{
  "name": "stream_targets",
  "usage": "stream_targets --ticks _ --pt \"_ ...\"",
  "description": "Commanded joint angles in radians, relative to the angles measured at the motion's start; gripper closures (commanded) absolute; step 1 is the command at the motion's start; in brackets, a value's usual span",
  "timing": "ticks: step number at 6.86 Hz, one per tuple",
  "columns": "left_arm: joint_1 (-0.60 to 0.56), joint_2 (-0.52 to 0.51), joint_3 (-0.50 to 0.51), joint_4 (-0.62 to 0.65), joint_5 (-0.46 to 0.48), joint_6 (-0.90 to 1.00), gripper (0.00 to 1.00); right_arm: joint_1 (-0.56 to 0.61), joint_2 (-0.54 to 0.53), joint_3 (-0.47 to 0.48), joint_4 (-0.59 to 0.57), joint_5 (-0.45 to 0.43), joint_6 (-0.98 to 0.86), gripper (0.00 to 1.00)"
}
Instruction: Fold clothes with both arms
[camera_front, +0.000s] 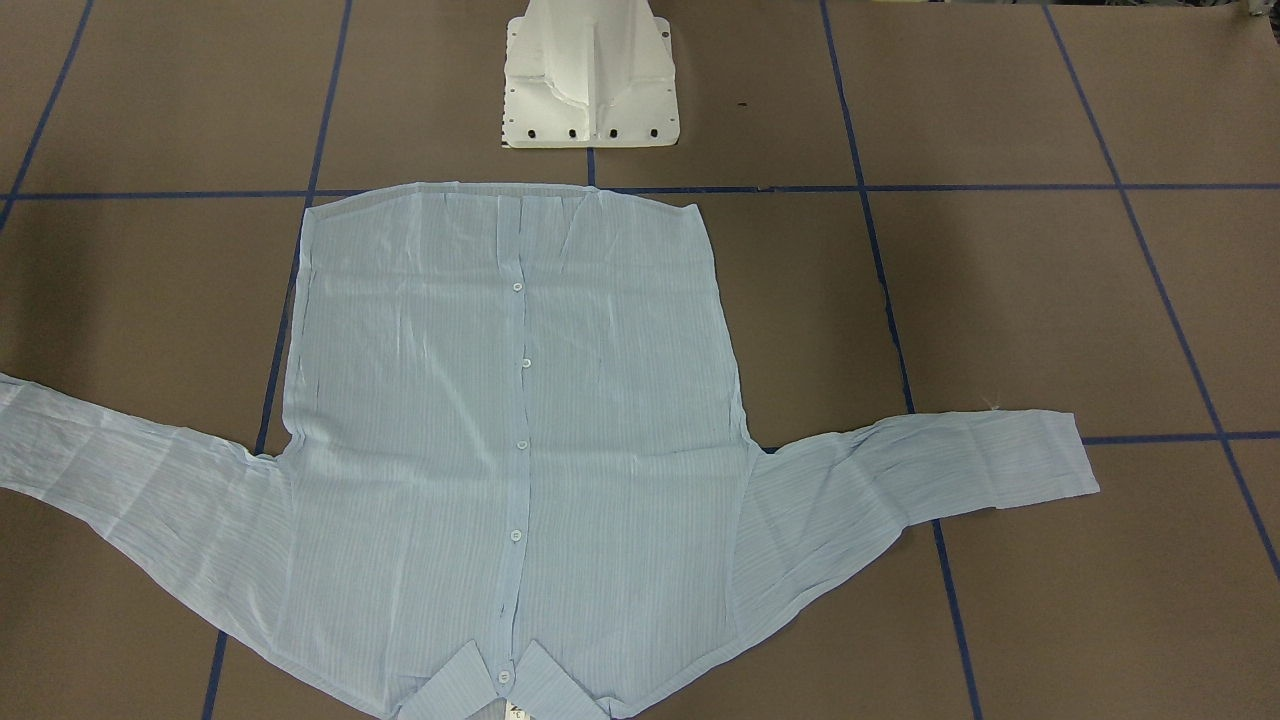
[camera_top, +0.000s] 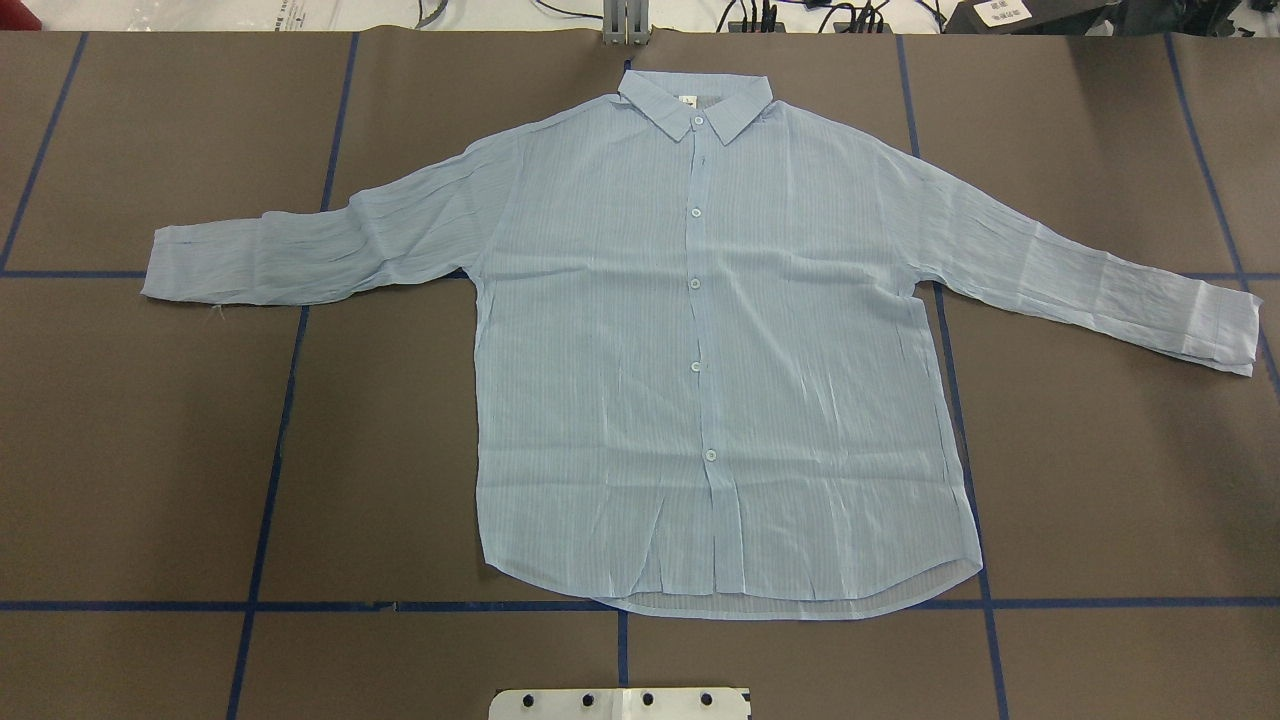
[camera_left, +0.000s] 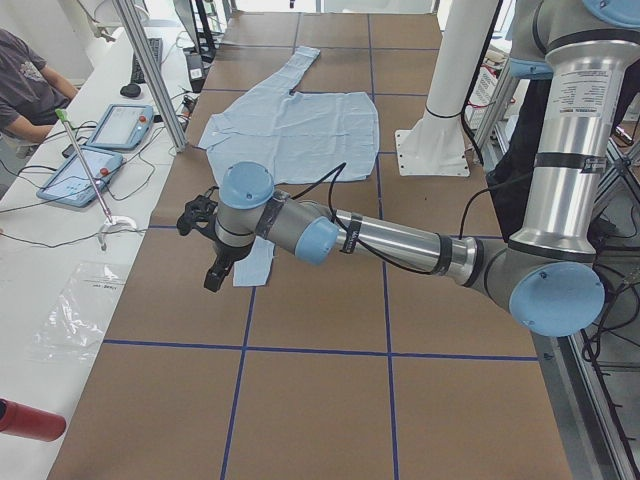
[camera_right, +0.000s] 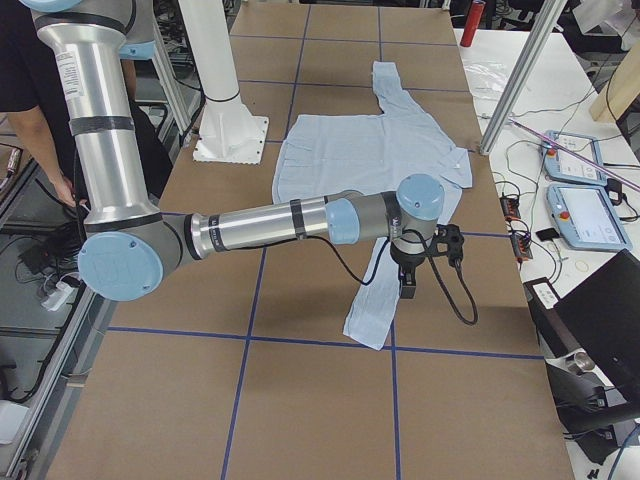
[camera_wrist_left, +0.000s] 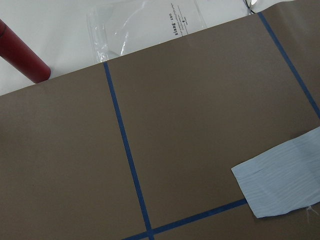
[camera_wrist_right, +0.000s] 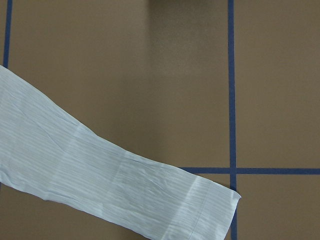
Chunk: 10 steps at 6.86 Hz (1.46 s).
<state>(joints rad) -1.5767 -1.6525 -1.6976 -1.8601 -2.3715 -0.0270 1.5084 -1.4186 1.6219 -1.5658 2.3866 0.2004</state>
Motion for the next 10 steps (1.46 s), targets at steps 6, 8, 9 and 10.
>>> stream_targets --ticks 6,8,9,10 --pt "0.001 0.12 -0.043 -0.004 -0.008 -0.028 0.0 -0.043 -0.111 -0.109 0.386 0.003 0.014 0.0" --pt "0.001 0.111 -0.06 -0.014 -0.012 -0.08 0.0 -0.083 -0.117 -0.179 0.424 -0.004 0.019 0.0" --pt "0.001 0.111 -0.06 -0.049 -0.015 -0.08 0.0 -0.085 -0.102 -0.295 0.491 -0.007 0.019 0.0" --pt "0.001 0.109 -0.062 -0.06 -0.018 -0.08 0.0 -0.085 -0.045 -0.414 0.539 0.002 0.019 0.0"
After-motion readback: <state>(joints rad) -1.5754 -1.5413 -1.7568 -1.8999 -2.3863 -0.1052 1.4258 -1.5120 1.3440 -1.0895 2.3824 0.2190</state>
